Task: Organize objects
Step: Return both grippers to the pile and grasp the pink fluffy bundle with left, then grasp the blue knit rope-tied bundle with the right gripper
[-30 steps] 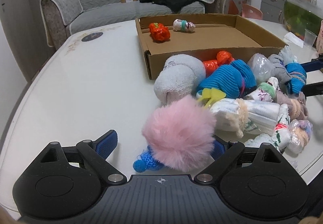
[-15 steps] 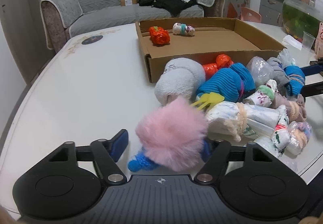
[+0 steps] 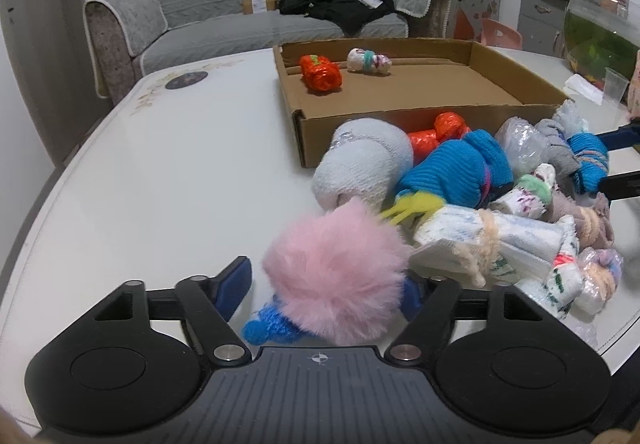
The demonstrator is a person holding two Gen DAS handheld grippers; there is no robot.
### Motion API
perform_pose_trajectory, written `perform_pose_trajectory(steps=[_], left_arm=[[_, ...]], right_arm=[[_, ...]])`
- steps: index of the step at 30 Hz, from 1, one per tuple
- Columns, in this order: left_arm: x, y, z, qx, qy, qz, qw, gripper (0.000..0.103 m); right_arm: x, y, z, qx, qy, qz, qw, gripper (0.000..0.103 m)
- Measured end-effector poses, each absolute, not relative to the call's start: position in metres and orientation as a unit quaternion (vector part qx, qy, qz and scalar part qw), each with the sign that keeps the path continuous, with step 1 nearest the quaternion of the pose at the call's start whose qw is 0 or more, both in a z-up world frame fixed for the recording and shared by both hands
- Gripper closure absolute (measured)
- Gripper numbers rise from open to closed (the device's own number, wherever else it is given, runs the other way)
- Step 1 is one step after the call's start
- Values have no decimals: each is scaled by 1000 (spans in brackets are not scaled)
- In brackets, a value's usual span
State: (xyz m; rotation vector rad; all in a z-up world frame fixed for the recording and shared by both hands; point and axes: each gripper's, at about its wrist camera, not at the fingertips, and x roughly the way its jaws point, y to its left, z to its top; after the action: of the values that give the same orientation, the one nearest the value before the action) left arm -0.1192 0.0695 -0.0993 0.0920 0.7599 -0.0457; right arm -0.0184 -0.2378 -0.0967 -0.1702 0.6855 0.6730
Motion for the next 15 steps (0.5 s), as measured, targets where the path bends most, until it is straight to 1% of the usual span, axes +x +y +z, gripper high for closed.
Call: perform_pose_trajectory(steps=[1,2,3,4,6,10,13,15], left_arm=[[-119,70,-98,39,371,-30,927,50],[-119,70,-97,36,371,-34,927,56],[-120,68,-97,43,372,-31,927,57],[-121,67,-96,50,372,-30,926,59],[-124,67,-95,50,372,-34,926,60],[-126,73,-91,48,369,-24,928,60],[-128,76,-83,44,362,-20,931,60],[-130,77,-78,47,358,-19,932,60]], right_arm=[[-17,-238,-99,-79,332,320,884,18],[-15,-239,-99,-73,333,321,884,21],[-15,-242,-99,-67,334,322,883,26],[-15,-244,-98,-61,334,323,883,28],[-17,-249,-97,-56,334,327,882,33],[-19,-256,-95,-50,335,324,883,36],[-21,-261,-91,-46,335,319,885,41],[-23,-264,-88,-42,330,318,888,42]])
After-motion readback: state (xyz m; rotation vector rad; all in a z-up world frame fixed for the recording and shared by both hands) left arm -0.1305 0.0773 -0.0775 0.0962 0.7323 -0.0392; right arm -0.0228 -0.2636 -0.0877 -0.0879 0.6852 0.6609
